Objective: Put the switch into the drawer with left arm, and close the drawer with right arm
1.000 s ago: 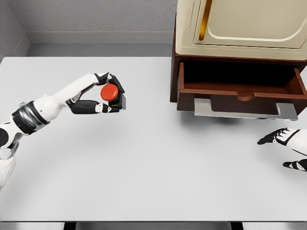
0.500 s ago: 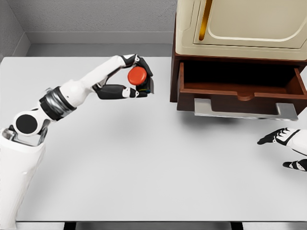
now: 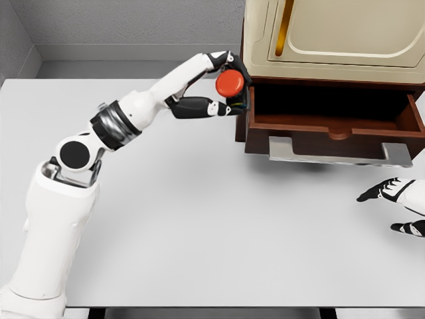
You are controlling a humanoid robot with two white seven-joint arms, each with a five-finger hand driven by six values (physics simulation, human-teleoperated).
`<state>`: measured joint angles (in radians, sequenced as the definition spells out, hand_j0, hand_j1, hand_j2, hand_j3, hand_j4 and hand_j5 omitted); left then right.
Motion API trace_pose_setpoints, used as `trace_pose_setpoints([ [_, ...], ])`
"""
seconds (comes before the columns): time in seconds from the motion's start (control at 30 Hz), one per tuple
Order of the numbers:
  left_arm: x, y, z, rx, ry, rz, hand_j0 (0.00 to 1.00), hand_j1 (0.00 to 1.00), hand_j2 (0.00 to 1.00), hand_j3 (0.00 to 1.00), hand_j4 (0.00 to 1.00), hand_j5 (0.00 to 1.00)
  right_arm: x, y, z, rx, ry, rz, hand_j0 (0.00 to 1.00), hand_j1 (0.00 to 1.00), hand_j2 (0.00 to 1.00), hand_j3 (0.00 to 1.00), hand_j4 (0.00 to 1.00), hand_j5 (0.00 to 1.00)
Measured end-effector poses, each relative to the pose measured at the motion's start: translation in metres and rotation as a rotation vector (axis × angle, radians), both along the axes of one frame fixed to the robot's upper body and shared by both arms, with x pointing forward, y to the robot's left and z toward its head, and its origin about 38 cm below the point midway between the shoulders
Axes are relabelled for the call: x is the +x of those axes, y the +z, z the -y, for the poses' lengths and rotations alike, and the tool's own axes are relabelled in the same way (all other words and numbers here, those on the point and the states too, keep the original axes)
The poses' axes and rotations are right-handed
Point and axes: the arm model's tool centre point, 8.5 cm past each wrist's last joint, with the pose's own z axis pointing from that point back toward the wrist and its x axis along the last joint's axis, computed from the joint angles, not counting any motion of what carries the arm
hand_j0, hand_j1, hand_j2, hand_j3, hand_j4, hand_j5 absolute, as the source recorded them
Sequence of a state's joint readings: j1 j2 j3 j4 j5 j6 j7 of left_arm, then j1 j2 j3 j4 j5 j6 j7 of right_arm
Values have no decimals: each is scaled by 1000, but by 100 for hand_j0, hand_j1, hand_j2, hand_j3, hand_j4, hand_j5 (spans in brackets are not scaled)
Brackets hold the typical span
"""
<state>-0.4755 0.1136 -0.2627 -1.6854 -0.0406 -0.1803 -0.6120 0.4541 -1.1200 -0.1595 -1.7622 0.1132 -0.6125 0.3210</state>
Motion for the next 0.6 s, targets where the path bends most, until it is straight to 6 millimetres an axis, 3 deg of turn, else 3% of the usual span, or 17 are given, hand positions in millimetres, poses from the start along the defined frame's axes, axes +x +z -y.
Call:
trace_pose_setpoints([
  [0.23,4,13,31,34,21,33,30,30,30,30,30,30,0,-1,0,4,-2,0,79,79,79,79,79,79],
  [0.6,16,14,51,226,105,119,30,30,30,30,30,30,-1,-1,0,6,-3,0,79,79,79,79,79,79],
])
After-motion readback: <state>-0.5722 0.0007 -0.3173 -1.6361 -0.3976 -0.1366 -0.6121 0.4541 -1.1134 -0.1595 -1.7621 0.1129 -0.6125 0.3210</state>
